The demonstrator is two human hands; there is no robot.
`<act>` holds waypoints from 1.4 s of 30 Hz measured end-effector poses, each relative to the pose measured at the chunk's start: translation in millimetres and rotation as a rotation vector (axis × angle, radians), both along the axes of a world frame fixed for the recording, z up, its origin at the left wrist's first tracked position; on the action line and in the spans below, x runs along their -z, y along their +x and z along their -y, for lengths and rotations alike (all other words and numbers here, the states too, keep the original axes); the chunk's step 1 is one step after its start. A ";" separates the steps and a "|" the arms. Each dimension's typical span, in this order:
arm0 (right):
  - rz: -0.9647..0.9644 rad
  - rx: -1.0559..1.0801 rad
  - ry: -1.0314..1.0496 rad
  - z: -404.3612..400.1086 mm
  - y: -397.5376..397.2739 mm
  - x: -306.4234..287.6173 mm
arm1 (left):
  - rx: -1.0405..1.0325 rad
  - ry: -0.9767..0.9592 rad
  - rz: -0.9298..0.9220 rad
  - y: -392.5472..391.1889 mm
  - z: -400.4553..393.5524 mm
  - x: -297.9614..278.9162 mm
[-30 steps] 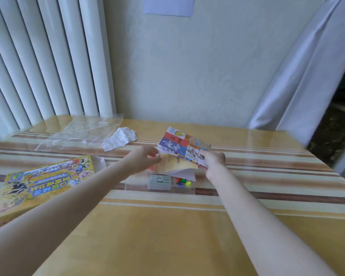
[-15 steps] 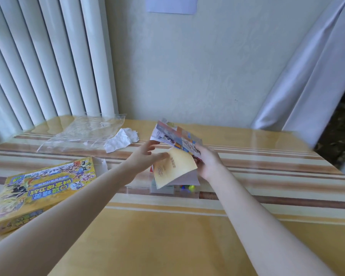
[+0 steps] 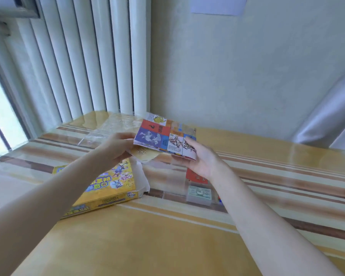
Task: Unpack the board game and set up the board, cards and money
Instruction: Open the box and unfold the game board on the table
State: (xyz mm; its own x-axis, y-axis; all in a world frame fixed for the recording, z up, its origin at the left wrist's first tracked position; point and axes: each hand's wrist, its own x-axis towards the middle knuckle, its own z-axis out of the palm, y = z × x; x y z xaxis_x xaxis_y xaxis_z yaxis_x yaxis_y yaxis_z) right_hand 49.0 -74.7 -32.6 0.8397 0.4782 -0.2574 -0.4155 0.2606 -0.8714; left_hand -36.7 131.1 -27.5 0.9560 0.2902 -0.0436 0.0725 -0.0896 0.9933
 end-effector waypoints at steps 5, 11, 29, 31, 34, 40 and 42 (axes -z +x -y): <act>0.056 -0.107 -0.074 -59.4 -16.6 2.5 | -0.163 0.127 0.016 -29.1 -29.9 -2.4; 0.155 0.042 -0.395 -110.5 -38.4 37.8 | -0.464 0.528 -0.052 -69.0 -83.5 -4.9; 0.449 -0.289 -0.703 -159.6 -75.1 45.8 | 0.155 1.595 -0.354 -102.1 -65.8 42.1; 0.501 -0.373 -0.735 -173.5 -81.0 41.9 | 0.089 1.618 -0.378 -93.9 -77.8 44.0; 0.549 -0.402 -0.745 -183.5 -80.9 42.3 | 0.003 1.559 -0.420 -79.5 -92.6 48.4; 0.600 -0.235 -0.638 -162.1 -65.3 34.3 | -0.030 1.542 -0.556 -56.5 -86.5 40.7; 0.578 -0.182 -0.615 -146.1 -57.5 25.9 | 0.003 1.587 -0.398 -52.0 -71.6 37.0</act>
State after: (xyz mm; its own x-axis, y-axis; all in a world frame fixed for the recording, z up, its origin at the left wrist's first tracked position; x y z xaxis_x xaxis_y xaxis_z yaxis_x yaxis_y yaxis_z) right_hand -8.5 71.4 -58.5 0.8426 0.5340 -0.0702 0.1475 -0.3542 -0.9235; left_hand -88.7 202.7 -64.4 0.9587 0.2801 0.0501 0.2846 -0.9436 -0.1694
